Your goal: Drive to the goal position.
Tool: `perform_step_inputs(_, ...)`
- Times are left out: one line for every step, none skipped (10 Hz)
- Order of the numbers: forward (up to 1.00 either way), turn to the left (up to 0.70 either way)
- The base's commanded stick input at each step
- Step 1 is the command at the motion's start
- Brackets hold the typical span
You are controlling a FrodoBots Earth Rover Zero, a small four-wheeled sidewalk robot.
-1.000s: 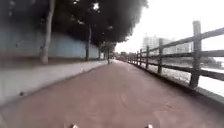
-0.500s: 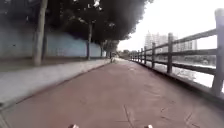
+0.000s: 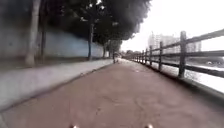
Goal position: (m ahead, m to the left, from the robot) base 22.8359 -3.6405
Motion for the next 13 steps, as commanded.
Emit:
perform_step_inputs(1.00,0.00)
perform_step_inputs(1.00,0.00)
perform_step_inputs(1.00,0.00)
perform_step_inputs(1.00,0.00)
perform_step_inputs(1.00,0.00)
perform_step_inputs(1.00,0.00)
perform_step_inputs(1.00,0.00)
perform_step_inputs(1.00,0.00)
perform_step_inputs(1.00,0.00)
perform_step_inputs(1.00,0.00)
perform_step_inputs(1.00,0.00)
perform_step_inputs(1.00,0.00)
perform_step_inputs(1.00,0.00)
